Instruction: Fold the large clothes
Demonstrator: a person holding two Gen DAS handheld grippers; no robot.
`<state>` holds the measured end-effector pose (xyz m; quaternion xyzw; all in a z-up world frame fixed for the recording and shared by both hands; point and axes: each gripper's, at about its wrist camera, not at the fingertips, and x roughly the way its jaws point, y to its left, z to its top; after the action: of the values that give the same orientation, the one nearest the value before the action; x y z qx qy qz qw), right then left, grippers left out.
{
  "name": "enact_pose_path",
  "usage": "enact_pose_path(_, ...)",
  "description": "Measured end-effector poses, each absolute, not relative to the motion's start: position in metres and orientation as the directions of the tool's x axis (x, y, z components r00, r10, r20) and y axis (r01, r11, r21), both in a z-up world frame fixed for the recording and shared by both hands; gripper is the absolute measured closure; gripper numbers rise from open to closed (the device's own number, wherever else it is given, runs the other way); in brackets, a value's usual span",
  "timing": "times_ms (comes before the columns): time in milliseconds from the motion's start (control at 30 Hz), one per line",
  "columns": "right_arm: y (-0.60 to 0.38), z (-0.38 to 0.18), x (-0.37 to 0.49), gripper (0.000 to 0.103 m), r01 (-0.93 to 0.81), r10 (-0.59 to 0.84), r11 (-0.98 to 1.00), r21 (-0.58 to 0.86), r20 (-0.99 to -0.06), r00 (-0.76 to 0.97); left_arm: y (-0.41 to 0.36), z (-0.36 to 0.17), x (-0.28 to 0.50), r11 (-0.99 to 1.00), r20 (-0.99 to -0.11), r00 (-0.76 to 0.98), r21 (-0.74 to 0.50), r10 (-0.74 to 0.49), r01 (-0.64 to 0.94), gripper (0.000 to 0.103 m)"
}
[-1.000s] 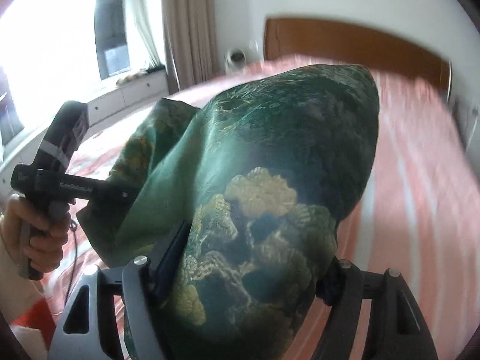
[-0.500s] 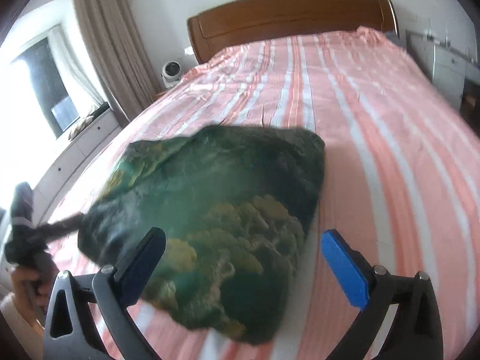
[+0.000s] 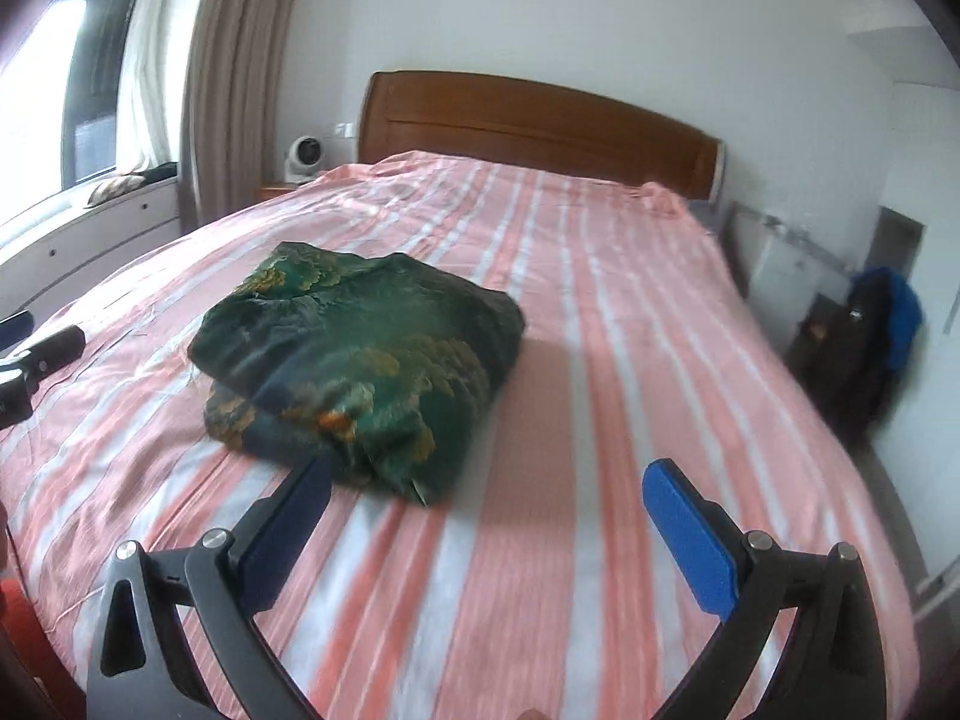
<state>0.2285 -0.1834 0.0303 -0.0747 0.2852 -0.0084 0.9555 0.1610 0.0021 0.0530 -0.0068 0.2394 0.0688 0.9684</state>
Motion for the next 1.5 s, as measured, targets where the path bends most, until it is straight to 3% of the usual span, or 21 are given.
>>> enact_pose_path(200,-0.186,0.038,0.175,0.001,0.009,-0.115,0.978,-0.208,-0.508,0.854,-0.034,0.057,0.122,0.955,-0.427,0.855,0.178,0.294,-0.239,0.000)
enact_pose_path(600,-0.190,0.045,0.121,0.001,0.030,-0.127,0.980,-0.197,-0.506,0.853,-0.059,0.048,0.084,0.989,-0.535,0.833,0.103,0.144,-0.106,0.000)
enact_pose_path(1100,-0.182,0.043,0.106,0.001,-0.002,-0.095,0.983,-0.184,-0.518,0.850,-0.076,0.040,0.076,0.981,-0.563,0.806,0.159,0.180,-0.108,0.000)
enact_pose_path(1500,-0.184,0.040,0.108,0.001,0.008,-0.103,0.985,-0.175,-0.541,0.835,-0.079,0.034,0.081,0.987,-0.614,0.775,0.136,0.148,-0.081,0.000)
